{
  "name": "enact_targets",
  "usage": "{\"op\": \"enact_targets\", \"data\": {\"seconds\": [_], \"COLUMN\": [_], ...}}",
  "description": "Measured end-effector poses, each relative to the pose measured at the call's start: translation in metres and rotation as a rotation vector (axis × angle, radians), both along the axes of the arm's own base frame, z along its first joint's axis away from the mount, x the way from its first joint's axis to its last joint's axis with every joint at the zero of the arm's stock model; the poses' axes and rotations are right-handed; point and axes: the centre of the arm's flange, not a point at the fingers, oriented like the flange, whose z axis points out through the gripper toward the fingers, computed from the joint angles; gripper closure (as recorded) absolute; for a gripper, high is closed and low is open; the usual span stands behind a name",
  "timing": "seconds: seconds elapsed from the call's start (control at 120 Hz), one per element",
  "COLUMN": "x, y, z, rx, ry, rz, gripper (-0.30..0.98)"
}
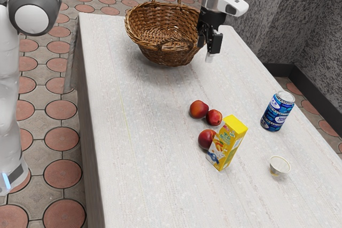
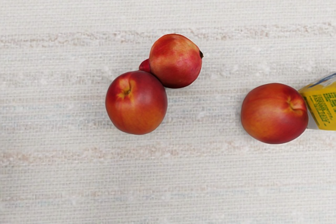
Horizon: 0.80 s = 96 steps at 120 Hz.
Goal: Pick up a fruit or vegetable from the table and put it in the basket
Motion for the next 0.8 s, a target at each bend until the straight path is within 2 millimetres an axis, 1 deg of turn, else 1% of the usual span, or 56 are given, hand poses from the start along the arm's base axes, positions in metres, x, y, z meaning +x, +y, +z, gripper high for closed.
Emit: {"op": "enact_targets", "data": {"seconds": [0.267, 0.333, 0.383, 0.458, 0.533, 0.6, 0.683, 0.733, 0.8], "x": [0.0, 0.005, 0.016, 0.035, 0.052, 0.062, 0.067, 0.069, 0.074], "y": [0.003, 0.003, 0.003, 0.006, 0.025, 0.034, 0.036, 0.035, 0.031], "z": [0.0, 0.002, -0.011, -0.041, -0.074, -0.096, -0.108, -0.113, -0.125], "rx": [-0.004, 0.001, 0.012, 0.022, 0.026, 0.028, 0.029, 0.029, 0.029], "ry": [-0.001, -0.015, -0.002, 0.035, 0.081, 0.109, 0.123, 0.128, 0.142], "rz": [0.005, 0.007, 0.008, 0.013, 0.045, 0.059, 0.063, 0.061, 0.057], "gripper": [0.0, 0.0, 0.0, 0.0, 0.0, 0.0, 0.0, 0.0, 0.0]}}
